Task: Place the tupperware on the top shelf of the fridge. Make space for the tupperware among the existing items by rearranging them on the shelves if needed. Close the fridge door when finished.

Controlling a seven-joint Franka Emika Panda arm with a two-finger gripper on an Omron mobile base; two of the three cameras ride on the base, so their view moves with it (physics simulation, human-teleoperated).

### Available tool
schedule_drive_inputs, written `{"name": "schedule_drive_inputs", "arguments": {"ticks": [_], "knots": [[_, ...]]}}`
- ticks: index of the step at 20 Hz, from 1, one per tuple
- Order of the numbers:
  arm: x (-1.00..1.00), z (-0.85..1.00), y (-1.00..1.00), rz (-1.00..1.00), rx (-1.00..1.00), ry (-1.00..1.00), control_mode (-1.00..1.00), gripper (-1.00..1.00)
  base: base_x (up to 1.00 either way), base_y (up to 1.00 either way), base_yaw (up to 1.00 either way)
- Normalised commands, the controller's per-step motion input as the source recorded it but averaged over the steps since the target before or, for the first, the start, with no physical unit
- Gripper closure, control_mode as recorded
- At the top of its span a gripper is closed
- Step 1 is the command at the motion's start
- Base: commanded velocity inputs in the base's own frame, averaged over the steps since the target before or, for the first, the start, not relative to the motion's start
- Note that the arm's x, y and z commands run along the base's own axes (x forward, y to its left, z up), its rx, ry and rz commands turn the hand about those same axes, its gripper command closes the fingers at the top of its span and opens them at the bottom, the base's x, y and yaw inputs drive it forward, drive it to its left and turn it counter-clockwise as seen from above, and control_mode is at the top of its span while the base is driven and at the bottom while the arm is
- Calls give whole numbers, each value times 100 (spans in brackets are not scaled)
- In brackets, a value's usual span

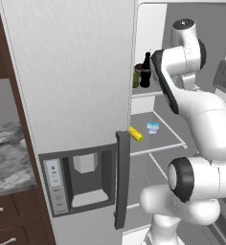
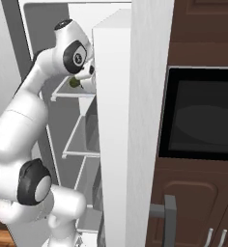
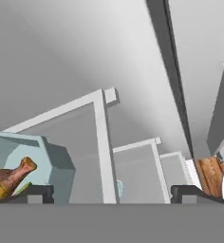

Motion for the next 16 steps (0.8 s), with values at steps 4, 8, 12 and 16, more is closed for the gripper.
{"name": "schedule_drive_inputs", "arguments": {"ticks": [4, 8, 12, 16], "knots": [[-100, -13, 65, 0, 0, -30, -100, -100, 0, 0, 0], [-100, -11, 47, 0, 0, -27, -100, -100, 0, 0, 0], [-100, 0, 7, 0, 10, -14, -100, -100, 0, 0, 0], [-100, 0, 0, 4, 16, -1, -100, -100, 0, 0, 0]]}}
